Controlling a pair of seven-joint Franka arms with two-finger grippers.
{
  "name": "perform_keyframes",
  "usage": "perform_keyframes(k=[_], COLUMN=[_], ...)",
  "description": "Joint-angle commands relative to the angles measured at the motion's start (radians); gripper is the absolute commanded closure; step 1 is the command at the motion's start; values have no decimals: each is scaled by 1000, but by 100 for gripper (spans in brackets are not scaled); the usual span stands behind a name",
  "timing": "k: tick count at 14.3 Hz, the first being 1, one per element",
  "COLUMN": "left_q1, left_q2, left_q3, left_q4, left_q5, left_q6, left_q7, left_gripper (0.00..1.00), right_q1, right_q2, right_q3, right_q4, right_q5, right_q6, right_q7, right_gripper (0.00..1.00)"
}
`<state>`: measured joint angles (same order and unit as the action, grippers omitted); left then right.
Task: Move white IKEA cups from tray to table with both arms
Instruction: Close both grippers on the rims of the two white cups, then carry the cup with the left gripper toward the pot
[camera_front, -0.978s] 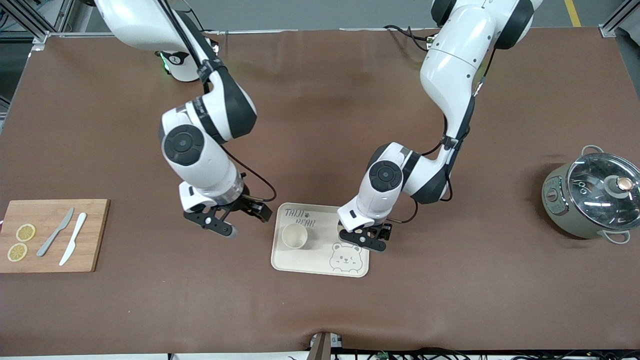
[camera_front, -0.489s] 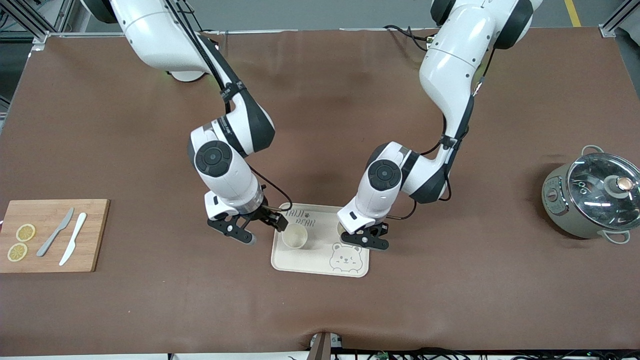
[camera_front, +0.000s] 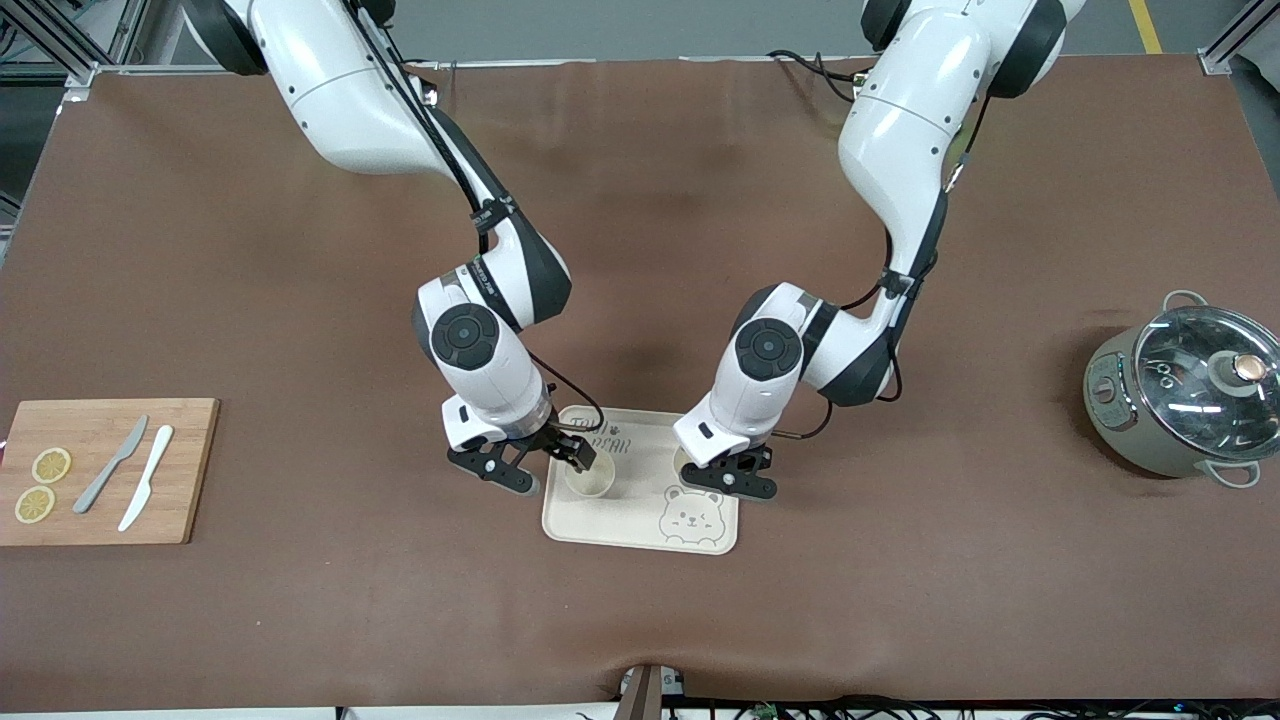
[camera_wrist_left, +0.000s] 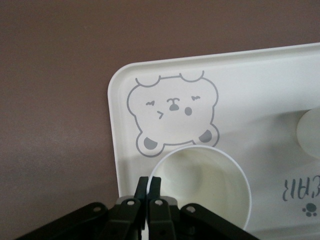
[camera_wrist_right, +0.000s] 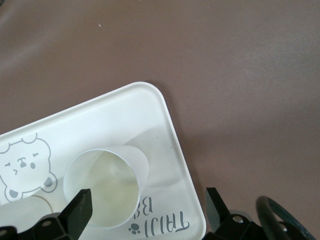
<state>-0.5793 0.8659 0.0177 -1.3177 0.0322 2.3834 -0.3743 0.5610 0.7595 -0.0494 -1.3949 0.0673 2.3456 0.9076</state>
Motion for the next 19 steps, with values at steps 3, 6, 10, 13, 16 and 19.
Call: perform_keyframes(k=[3, 6, 10, 13, 16, 19], left_q1=[18, 88, 304, 586, 896, 944], left_q2=[-209, -359, -442, -458, -449, -470], left_q3=[1, -4, -86, -293, -558, -605], left_q4=[-260, -499, -753, -841, -865, -862], left_q5=[9, 11, 8, 6, 5, 5], left_q6=[-4, 100, 296, 350, 349, 326], left_q7=[-6, 114, 349, 483, 561, 566], left_gripper=[100, 100, 100, 100, 100, 100], right_q1=[26, 31, 43, 46, 53, 51], right_q2=[59, 83, 103, 115, 119, 119], right_q3=[-12, -12, -15, -15, -15, -15], right_q4=[42, 42, 40, 37, 37, 39], right_q5=[-27, -30, -58, -78, -80, -78], right_q6=[37, 70, 86, 103, 112, 110], right_q7=[27, 28, 28, 30, 28, 28], right_gripper=[0, 0, 0, 0, 0, 0])
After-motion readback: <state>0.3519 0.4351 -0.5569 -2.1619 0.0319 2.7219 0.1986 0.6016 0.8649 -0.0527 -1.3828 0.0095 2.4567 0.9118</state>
